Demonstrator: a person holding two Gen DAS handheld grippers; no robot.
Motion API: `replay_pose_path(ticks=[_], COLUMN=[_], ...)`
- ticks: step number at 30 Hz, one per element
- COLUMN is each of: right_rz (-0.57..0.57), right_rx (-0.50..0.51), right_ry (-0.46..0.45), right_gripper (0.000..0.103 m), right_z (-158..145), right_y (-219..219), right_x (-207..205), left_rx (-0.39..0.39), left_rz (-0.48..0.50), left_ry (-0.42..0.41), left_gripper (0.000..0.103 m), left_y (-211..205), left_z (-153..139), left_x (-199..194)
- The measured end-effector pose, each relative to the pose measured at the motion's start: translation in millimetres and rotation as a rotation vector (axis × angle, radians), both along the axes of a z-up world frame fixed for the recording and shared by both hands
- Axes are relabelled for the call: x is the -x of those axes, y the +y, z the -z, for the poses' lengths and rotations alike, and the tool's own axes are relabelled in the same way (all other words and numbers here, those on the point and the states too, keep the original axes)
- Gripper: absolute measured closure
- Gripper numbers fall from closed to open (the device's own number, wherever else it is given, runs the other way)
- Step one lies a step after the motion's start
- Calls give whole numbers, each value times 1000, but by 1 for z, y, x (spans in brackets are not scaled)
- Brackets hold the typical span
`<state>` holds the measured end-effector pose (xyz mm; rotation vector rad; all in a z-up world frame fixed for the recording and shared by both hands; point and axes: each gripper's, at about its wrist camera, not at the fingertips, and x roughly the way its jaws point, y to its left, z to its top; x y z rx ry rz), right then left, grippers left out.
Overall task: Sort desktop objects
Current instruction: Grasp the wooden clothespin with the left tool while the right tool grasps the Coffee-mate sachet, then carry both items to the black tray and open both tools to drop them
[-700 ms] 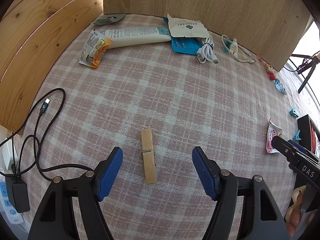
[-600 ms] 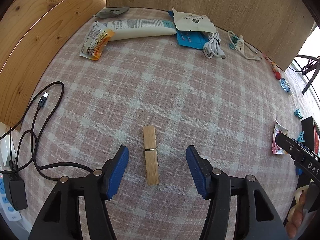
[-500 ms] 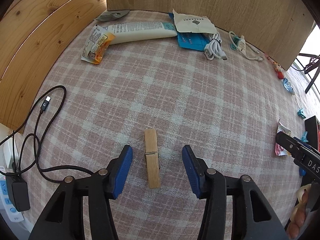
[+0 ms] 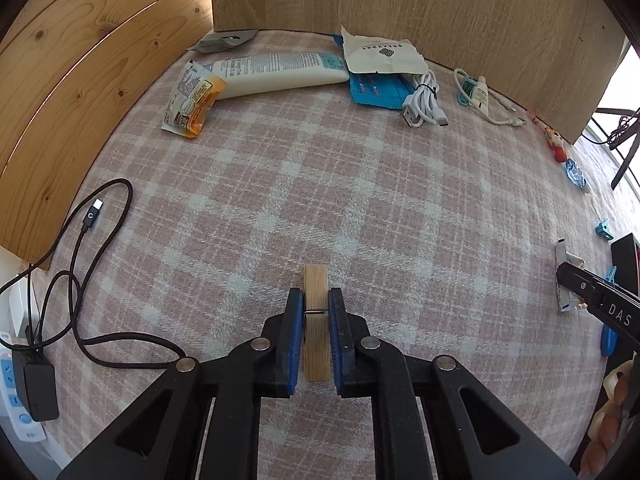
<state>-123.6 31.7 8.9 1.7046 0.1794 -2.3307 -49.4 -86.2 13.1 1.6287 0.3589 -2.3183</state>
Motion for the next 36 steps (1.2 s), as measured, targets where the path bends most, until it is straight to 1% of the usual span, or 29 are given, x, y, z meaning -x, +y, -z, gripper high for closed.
replay_pose_path(ticks=[3,4,5,6,9,10,11,12,16,19,20,21,22,24,25,28,34,36], right_rz=[6,12,18,23,14,6,2,4,34,48,52,55,57,63,68,103,197,236], right_rx=[7,10,10,18,10,7,5,5,51,48,54,59,60,60,62,78,106,115], right_ry=[12,19,21,16,23,34,37,36,15,34,36,37,42,56,61,72,94,100], right_gripper=[77,84,97,97,97,97,97,97,97,97,97,97,97,97,97,97,97,97], right_z=[-5,-6,-9,-10,-11,-6,-6,-10,-18,-27,-30,-32,-34,-40,-45,-55,-66,-72], right_y=[-4,0,9,16,26,50,67,76,87,92,96,98,101,107,114,147,200,221], right_x=[-5,-8,-13,-15,-16,-26,-28,-36,-51,-43,-43,-37,-35,-20,-23,-19,-17,-26], left_rx=[-29,-38,-46,-51,-36,-34,-36,-40,-59,-64,-67,-68,-66,-72,-79,-88,-109,-104], left_rz=[-8,-12,-14,-14,-3,-2,-4,-9,-6,-3,0,6,13,31,41,84,186,213], left_ry=[4,4,5,4,5,5,3,3,10,26,32,41,47,60,66,90,131,138], left_gripper=[92,92,92,92,92,92,92,92,92,92,92,92,92,92,92,92,92,92], left_y=[-2,-3,-6,-14,-11,-13,-20,-21,-25,-24,-24,-25,-23,-8,-2,34,82,98], left_z=[0,0,0,-3,-2,-1,0,0,-4,-10,-13,-18,-22,-28,-31,-42,-66,-74], left_x=[-3,-4,-5,-4,-7,-2,9,9,11,11,8,-4,-3,0,3,16,24,21])
